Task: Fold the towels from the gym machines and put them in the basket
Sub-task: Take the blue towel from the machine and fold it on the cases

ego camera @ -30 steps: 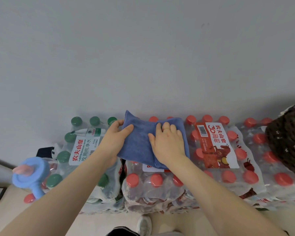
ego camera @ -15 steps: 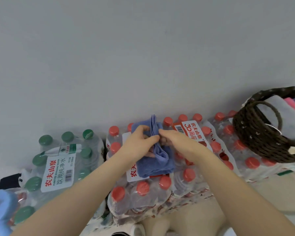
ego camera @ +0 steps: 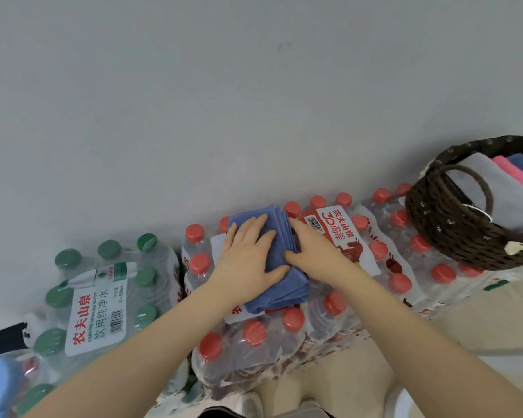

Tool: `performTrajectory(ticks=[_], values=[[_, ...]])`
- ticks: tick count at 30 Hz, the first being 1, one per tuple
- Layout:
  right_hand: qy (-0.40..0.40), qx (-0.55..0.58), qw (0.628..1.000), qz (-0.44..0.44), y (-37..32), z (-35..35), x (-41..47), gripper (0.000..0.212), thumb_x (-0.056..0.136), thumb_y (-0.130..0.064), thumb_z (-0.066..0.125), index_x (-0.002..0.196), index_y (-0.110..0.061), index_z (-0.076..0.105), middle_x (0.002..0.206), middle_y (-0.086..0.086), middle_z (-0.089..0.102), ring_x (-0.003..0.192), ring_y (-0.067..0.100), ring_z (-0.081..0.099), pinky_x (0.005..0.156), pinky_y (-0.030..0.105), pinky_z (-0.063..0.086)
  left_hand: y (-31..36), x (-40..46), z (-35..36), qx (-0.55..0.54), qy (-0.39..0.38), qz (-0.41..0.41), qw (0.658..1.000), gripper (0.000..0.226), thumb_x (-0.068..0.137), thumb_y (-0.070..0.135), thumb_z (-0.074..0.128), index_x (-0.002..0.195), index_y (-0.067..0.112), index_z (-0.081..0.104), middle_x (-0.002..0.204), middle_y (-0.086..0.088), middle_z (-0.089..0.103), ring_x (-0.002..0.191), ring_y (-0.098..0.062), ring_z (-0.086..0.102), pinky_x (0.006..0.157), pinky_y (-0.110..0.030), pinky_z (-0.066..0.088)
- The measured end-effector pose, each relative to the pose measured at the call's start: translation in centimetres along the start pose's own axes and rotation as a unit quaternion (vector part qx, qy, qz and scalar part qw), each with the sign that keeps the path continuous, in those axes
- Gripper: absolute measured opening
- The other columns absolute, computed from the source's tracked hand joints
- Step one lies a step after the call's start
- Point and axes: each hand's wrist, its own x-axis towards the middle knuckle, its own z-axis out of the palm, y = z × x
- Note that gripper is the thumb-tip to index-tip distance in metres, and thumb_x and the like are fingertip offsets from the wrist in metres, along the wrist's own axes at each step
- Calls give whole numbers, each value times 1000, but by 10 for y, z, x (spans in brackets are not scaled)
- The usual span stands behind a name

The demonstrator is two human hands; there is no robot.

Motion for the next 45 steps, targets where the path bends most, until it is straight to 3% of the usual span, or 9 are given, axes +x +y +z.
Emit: performTrajectory(ticks=[3,12,16,19,28,32,35,40,45], values=[[17,-3,998,68,3,-1,0,54,84,-16,63,132,-9,39,121,6,57,104,22,56,85,27,41,-12,5,0,14,-76,16,997,95,82,65,44,148,17,-4,156,-1,-14,144,-16,-14,116,-37,-11],[-22,-32,989,143,-9,-7,8,33,80,-19,66,56,-13,43,55,0,43,49,9,39,46,21,27,-25,17,5,57,-116,53,990,143,33,95,26,145,18,-19,154,-4,-24,142,-21,-23,114,-44,-14],[1,99,985,138,-18,-10,3,11,78,-10,60,86,-3,61,83,12,66,70,17,57,64,33,49,-27,13,-9,-67,-128,45,988,141,34,99,21,146,20,-14,154,-2,-23,142,-19,-21,116,-40,-10],[108,95,986,80,-24,-22,-1,39,79,-11,60,118,-8,55,103,3,62,89,14,56,76,29,47,-8,8,-25,-226,-7,-14,974,84,83,64,41,148,18,14,156,0,1,144,-17,6,116,-30,11],[324,-232,912,-101,-16,-32,-25,51,76,-22,49,125,-9,54,111,6,63,102,25,60,90,36,37,60,47,-29,-711,8,-64,700,43,93,38,43,131,18,46,125,-4,61,111,-18,60,90,-32,51],[185,-233,941,-163,2,-53,-45,49,76,-27,38,118,-18,61,128,-5,59,122,11,51,114,38,4,80,71,-29,-801,-20,-144,581,52,89,45,50,131,15,46,122,-11,62,94,-17,69,59,-23,56],[158,-164,944,-240,13,-75,-55,35,83,-20,40,101,-12,69,111,0,69,109,8,57,115,24,16,100,88,-29,-798,26,-138,586,31,92,30,51,120,16,52,114,-9,66,79,-15,69,56,-25,57],[388,-10,910,-144,42,-138,-59,48,81,-32,58,123,-12,51,133,6,46,123,10,40,105,14,29,145,111,-37,-807,13,-19,590,28,97,23,41,124,22,48,118,0,64,101,-15,65,80,-32,58],[271,199,941,-40,69,-214,-74,61,73,-34,72,126,-27,43,122,-10,56,109,2,57,85,16,49,198,141,-45,-792,-19,26,610,32,98,24,40,129,20,46,125,-2,60,109,-17,61,85,-31,56]])
